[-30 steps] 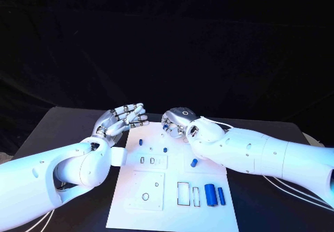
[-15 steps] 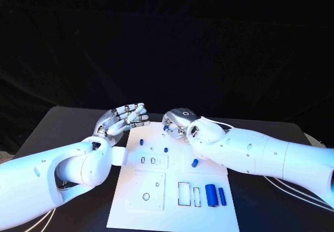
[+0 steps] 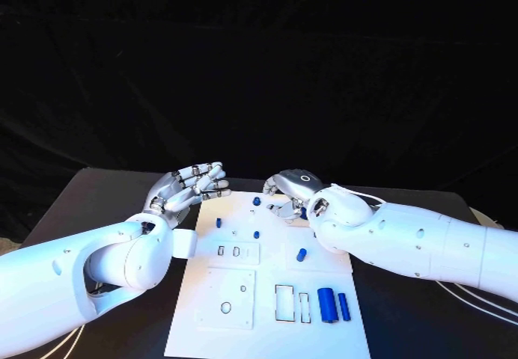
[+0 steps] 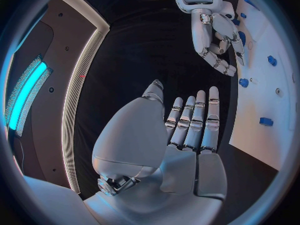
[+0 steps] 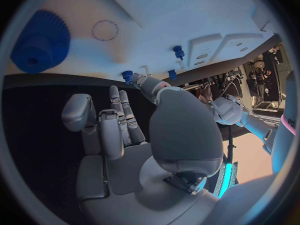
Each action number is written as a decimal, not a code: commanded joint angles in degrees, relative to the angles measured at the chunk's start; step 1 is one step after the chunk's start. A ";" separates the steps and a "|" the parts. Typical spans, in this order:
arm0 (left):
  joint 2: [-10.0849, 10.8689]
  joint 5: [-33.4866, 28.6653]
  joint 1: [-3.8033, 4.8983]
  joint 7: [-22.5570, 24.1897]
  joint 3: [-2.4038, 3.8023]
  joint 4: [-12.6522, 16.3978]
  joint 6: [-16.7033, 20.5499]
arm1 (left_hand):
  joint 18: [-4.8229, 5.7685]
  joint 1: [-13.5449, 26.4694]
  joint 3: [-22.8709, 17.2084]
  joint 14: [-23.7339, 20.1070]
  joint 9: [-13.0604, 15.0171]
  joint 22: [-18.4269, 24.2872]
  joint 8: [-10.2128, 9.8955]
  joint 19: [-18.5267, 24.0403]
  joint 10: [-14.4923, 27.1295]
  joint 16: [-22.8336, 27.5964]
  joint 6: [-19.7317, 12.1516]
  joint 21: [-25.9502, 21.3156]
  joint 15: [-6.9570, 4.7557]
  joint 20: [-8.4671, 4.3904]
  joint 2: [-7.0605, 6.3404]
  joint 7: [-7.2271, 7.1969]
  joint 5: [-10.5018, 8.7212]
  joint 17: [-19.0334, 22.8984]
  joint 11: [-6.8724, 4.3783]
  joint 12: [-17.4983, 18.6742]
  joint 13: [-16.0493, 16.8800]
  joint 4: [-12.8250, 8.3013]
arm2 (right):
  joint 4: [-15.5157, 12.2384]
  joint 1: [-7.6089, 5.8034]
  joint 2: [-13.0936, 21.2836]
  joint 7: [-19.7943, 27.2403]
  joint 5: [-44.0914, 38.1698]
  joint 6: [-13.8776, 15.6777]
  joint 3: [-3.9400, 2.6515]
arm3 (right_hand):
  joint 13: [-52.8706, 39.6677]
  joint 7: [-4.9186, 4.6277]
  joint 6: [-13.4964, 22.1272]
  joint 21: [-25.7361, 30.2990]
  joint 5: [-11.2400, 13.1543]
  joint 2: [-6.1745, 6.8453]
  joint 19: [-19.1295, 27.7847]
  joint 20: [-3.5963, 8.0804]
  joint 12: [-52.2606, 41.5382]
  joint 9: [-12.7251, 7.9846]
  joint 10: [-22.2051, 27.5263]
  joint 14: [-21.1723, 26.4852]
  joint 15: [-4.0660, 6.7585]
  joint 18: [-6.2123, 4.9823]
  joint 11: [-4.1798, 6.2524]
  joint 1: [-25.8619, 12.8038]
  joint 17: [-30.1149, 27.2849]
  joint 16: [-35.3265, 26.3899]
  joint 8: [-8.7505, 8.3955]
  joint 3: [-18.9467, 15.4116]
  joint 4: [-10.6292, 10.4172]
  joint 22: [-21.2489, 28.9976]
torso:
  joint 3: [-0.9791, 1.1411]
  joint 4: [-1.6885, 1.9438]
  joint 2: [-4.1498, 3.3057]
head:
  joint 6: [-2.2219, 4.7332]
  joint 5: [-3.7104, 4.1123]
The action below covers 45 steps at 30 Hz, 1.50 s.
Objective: Assemble the parts on the task board
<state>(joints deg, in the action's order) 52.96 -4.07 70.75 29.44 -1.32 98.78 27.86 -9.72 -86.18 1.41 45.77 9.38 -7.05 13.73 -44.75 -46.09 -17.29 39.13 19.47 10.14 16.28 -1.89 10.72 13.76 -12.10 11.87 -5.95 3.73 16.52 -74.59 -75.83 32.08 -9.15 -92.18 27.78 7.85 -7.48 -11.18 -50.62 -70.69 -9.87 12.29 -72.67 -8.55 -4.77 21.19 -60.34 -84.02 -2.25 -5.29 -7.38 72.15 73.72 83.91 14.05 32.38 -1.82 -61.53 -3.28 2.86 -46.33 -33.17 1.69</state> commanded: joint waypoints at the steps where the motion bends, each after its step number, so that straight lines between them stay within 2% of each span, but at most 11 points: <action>1: -0.03 -0.15 0.12 0.18 0.05 0.01 -1.33 | -0.59 -0.20 0.14 0.12 -0.01 0.08 -0.11 -0.09 -0.19 0.22 0.09 0.08 0.19 0.11 0.35 2.93 -0.26 -0.07 0.35 0.31 -0.02 -0.10 | -2.53 -0.37 2.76 -0.44 1.38 1.18 -0.19 | -0.20 0.20 -0.37 -0.60 -0.21 -0.02 -0.90 0.09 -0.72 0.18 -1.33 -2.43 -0.25 -0.61 0.22 -0.48 0.44 -0.13 -0.30 -0.48 -0.12 -0.72 | 0.11 -0.37 0.28 | 0.03 0.24; 4: 0.01 -0.19 0.12 -0.02 0.05 -0.11 -1.42 | -0.59 -0.20 0.14 0.12 -0.01 0.08 -0.11 -0.09 -0.19 0.22 0.09 0.08 0.19 0.11 0.35 2.93 -0.26 -0.07 0.35 0.31 -0.02 -0.10 | -5.37 -0.75 6.66 0.33 3.91 1.21 -0.36 | -0.58 0.30 -0.13 -1.57 -0.87 0.11 -1.86 0.27 -1.90 0.20 -3.56 -2.77 0.02 -0.32 0.56 -0.59 1.59 0.41 -0.61 -0.58 -0.42 -2.18 | 0.19 -0.60 0.44 | -0.06 0.29; 6: 0.02 -0.21 0.12 -0.17 0.04 -0.22 -1.45 | -0.59 -0.21 0.15 0.12 0.02 0.10 -0.07 -0.07 -0.18 0.24 0.21 0.07 0.19 0.11 0.35 2.92 -0.26 -0.07 0.34 0.33 -0.02 -0.11 | -7.32 -0.97 9.75 0.74 6.57 0.44 -0.49 | -1.54 0.41 2.58 -3.50 -3.17 1.62 -3.67 0.69 -3.94 -0.13 -7.74 -3.39 0.49 0.26 1.17 -1.96 3.81 1.48 -2.26 -1.99 -1.48 -5.03 | 0.20 -0.72 0.53 | -0.04 0.33; 9: 0.06 -0.23 0.12 -0.24 0.04 -0.27 -1.46 | -0.59 -0.22 0.15 0.12 0.03 0.10 -0.06 -0.06 -0.19 0.25 0.25 0.06 0.19 0.11 0.35 2.92 -0.26 -0.08 0.34 0.33 -0.02 -0.11 | -8.70 -1.12 12.52 1.03 9.05 -1.17 -0.57 | -3.70 1.14 2.82 -7.61 -3.93 2.35 -7.24 1.42 -7.12 0.31 -12.80 -3.13 1.38 1.44 2.28 -2.06 2.53 1.10 -2.27 -4.15 -2.14 -10.91 | 0.23 -0.89 0.61 | -0.05 0.41; 14: 0.10 -0.24 0.11 -0.26 0.03 -0.26 -1.52 | -0.58 -0.24 0.15 0.12 0.05 0.11 -0.03 -0.05 -0.20 0.26 0.34 0.05 0.19 0.12 0.35 2.90 -0.26 -0.08 0.33 0.34 -0.02 -0.12 | -9.29 -1.19 15.02 1.08 9.72 -4.21 -0.63 | -11.11 2.62 2.61 -9.18 -3.48 2.52 -8.48 2.81 -16.45 1.49 -17.90 -3.55 2.82 1.89 3.86 -1.88 4.07 1.79 -1.13 -9.47 -3.20 -13.19 | 0.37 -0.95 0.60 | -0.17 0.30; 15: 0.11 -0.24 0.11 -0.27 0.03 -0.25 -1.53 | -0.58 -0.24 0.15 0.12 0.05 0.11 -0.03 -0.05 -0.20 0.26 0.34 0.05 0.19 0.12 0.35 2.90 -0.26 -0.08 0.33 0.34 -0.02 -0.12 | -9.25 -1.20 15.27 1.00 9.79 -4.74 -0.63 | -21.50 2.77 2.61 -9.82 -3.51 2.36 -9.02 3.03 -27.17 1.88 -19.54 -3.83 3.05 2.09 4.11 -1.60 5.22 2.27 -0.71 -10.93 -3.52 -14.15 | 0.38 -0.94 0.62 | -0.21 0.31; 16: 0.12 -0.24 0.11 -0.28 0.03 -0.24 -1.54 | -0.58 -0.24 0.15 0.12 0.05 0.11 -0.03 -0.05 -0.20 0.26 0.34 0.05 0.19 0.12 0.35 2.90 -0.26 -0.08 0.33 0.34 -0.02 -0.12 | -9.15 -1.19 15.46 0.90 9.89 -5.28 -0.64 | -41.93 3.27 2.99 -10.72 -3.91 1.96 -9.75 3.66 -47.36 2.66 -20.28 -4.38 2.54 2.38 4.11 -0.72 7.74 3.31 0.03 -13.24 -4.22 -15.49 | 0.40 -0.93 0.60 | -0.21 0.33; 17: 0.13 -0.24 0.11 -0.29 0.03 -0.22 -1.55 | -0.58 -0.24 0.15 0.12 0.05 0.11 -0.03 -0.05 -0.20 0.26 0.34 0.05 0.19 0.12 0.35 2.90 -0.26 -0.08 0.33 0.34 -0.02 -0.12 | -8.97 -1.19 15.60 0.78 10.08 -5.91 -0.64 | -50.23 3.40 3.70 -11.04 -3.62 1.61 -9.98 3.42 -55.73 3.36 -18.38 -4.51 2.00 2.53 3.79 -0.13 8.72 3.72 0.66 -15.26 -5.34 -16.05 | 0.30 -0.86 0.58 | -0.24 0.46; 19: 0.16 -0.24 0.11 -0.31 0.03 -0.19 -1.57 | -0.58 -0.24 0.15 0.12 0.05 0.11 -0.03 -0.05 -0.20 0.26 0.34 0.05 0.19 0.12 0.35 2.90 -0.26 -0.08 0.33 0.34 -0.02 -0.12 | -8.54 -1.16 15.65 0.53 10.45 -6.99 -0.64 | -65.99 1.88 4.60 -12.26 -4.30 -0.46 -11.01 2.55 -70.99 4.57 -19.35 -5.17 2.35 2.80 2.46 1.47 12.20 4.95 2.01 -17.15 -7.90 -18.01 | 0.21 -0.83 0.56 | -0.29 0.42; 20: 0.17 -0.24 0.11 -0.32 0.03 -0.18 -1.57 | -0.58 -0.24 0.15 0.12 0.05 0.11 -0.03 -0.05 -0.20 0.26 0.34 0.05 0.19 0.12 0.35 2.90 -0.26 -0.08 0.33 0.34 -0.02 -0.12 | -8.31 -1.15 15.61 0.42 10.58 -7.46 -0.64 | -68.83 1.85 5.10 -12.53 -4.25 -0.60 -11.23 2.15 -73.51 4.97 -19.87 -5.26 1.74 2.90 2.53 2.28 12.79 5.14 2.50 -17.94 -8.95 -18.52 | 0.19 -0.86 0.55 | -0.32 0.37; 45: 0.10 -0.24 0.11 -0.70 0.03 -0.17 -1.63 | -0.57 -0.34 0.15 0.11 0.05 0.15 -0.03 0.00 -0.25 0.32 0.34 0.00 0.19 0.12 0.38 2.83 -0.24 -0.09 0.28 0.37 -0.01 -0.14 | -1.48 -0.06 9.57 -1.52 13.68 -11.99 -0.58 | -76.85 1.33 5.94 -14.26 -5.60 -1.25 -12.77 1.55 -80.67 5.76 -24.97 -5.83 1.28 3.51 2.29 3.89 15.59 5.93 3.69 -19.36 -11.70 -21.24 | 0.28 -0.72 0.39 | -0.44 0.17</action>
<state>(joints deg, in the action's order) 53.18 -4.19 70.76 28.55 -1.35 98.51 27.30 -9.72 -86.18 1.41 45.77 9.37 -6.96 13.73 -44.74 -46.09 -17.29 39.13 19.47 10.15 16.28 -1.89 10.72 13.76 -12.14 11.87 -5.96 3.73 16.52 -76.22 -75.95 41.71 -10.00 -79.08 17.62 7.27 -74.96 -9.73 -44.92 -84.65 -15.21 11.24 -84.03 -6.55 -85.15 26.90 -83.75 -84.03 -0.62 -2.15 -5.03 75.49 74.93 89.48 17.51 13.01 -13.15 -74.93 -3.05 2.14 -45.93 -33.66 1.93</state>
